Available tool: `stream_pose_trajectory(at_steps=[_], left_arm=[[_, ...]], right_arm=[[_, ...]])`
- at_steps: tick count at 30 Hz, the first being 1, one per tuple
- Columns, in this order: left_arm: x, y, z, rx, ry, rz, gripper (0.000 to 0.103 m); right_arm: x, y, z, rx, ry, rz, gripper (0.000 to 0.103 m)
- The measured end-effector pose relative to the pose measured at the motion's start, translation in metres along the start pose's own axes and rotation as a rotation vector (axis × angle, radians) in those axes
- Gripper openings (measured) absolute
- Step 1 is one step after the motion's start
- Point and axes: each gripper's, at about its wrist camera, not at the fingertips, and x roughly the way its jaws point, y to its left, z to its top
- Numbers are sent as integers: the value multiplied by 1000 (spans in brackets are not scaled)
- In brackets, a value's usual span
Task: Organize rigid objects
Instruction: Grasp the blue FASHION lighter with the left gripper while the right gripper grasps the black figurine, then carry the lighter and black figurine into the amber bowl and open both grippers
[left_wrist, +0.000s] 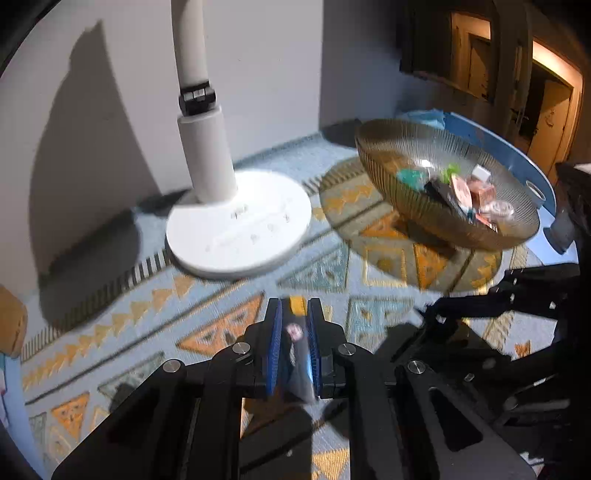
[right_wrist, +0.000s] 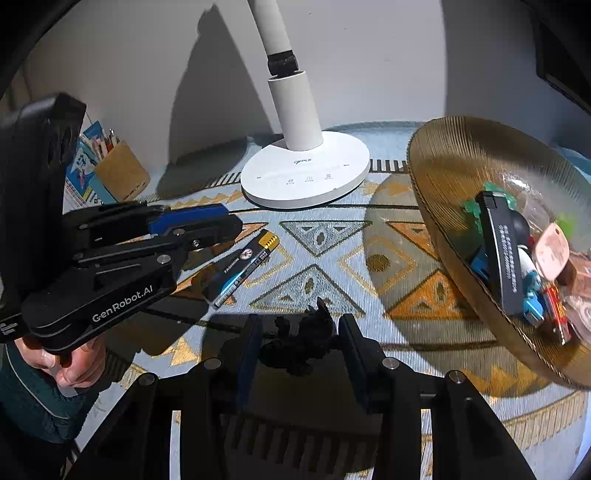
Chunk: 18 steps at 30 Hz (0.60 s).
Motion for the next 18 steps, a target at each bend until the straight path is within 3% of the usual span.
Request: stream_pose_trajectory(at_steps=[1, 3, 5, 8, 9, 10, 11, 14, 18], left_arm=[[2, 2, -3, -10, 16, -2, 13], [13, 8, -9, -59, 68, -16, 49], [24, 10, -11, -86, 90, -13, 61], [37, 1, -10, -59, 118, 4, 60], [39, -5, -9, -34, 113, 40, 54], [39, -9, -8, -19, 108, 40, 44], [39, -13, -6, -14, 114, 23, 21], [31, -24, -2, 13, 83, 67, 20], [-4, -34, 7, -69, -24, 9, 20]], right_arm=[[-2, 0, -2, -2, -1, -2, 42], [-5, -2, -5, -2, -4, 0, 42], [-6, -4, -8, 8, -2, 6, 42], [-6, -6, -10, 16, 4, 10, 42], [-8, -5, -11, 14, 2, 9, 42], [-10, -5, -12, 10, -2, 7, 42], [-12, -5, -12, 6, -6, 5, 42], [-21, -5, -13, -4, -21, 9, 42], [-48, -7, -13, 7, -79, 13, 42]])
